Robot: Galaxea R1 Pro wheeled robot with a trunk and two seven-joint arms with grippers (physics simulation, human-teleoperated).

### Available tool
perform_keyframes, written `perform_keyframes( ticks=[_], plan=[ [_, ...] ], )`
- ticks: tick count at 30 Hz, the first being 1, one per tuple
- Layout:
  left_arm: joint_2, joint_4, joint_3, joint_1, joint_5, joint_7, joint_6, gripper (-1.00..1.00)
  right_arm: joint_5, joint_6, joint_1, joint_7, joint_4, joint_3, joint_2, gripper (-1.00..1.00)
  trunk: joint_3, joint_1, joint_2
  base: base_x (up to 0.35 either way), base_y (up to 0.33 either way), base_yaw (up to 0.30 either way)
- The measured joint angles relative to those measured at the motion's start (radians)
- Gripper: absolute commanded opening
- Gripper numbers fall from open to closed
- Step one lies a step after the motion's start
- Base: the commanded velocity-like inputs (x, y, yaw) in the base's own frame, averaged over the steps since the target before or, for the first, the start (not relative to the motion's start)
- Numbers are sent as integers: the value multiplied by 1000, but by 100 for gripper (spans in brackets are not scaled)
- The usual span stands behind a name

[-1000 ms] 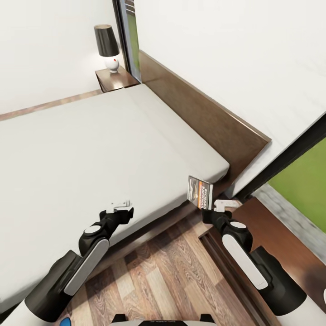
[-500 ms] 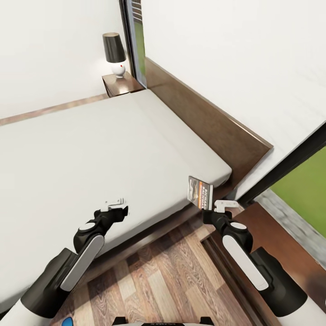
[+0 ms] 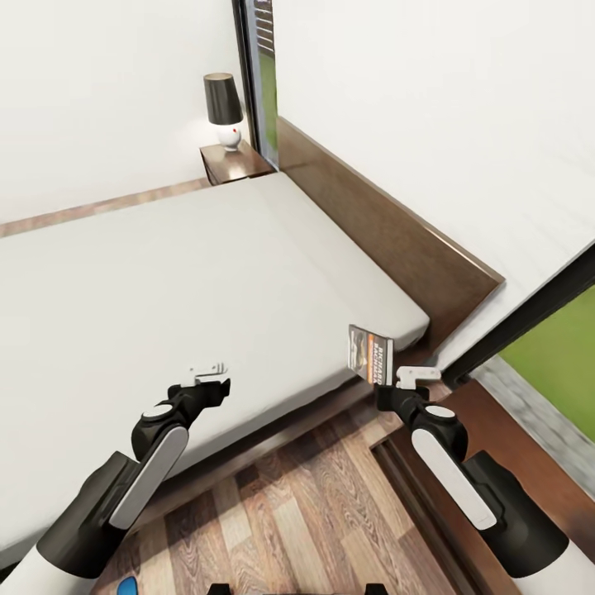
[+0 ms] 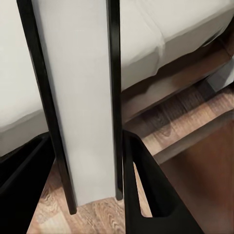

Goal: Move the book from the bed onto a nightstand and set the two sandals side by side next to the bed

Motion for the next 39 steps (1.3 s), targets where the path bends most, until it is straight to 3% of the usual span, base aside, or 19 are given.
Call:
perform_keyframes(
  ticks=[9, 17, 25, 34, 39],
  plan=[
    [-6, 2, -8, 0, 2, 3, 1, 100, -2, 6, 0, 1, 0, 1, 0, -100, 42, -35, 63, 0, 0, 135],
    [3, 3, 11, 0, 30, 0, 11, 100, -10, 7, 0, 2, 1, 1, 0, -100, 50, -35, 63, 0, 0, 229],
    [6, 0, 21, 0, 31, 0, 18, 100, -12, 7, 0, 1, 0, 1, 0, -100, 58, -35, 63, 0, 0, 227],
    [-1, 1, 89, 0, 43, 0, 18, 100, -11, 7, 0, 1, 1, 1, 0, -100, 69, -35, 63, 0, 0, 200],
    [-3, 1, 99, 0, 44, 0, 17, 100, -11, 7, 0, 1, 1, 2, 0, -100, 76, -35, 63, 0, 0, 178]
  ],
)
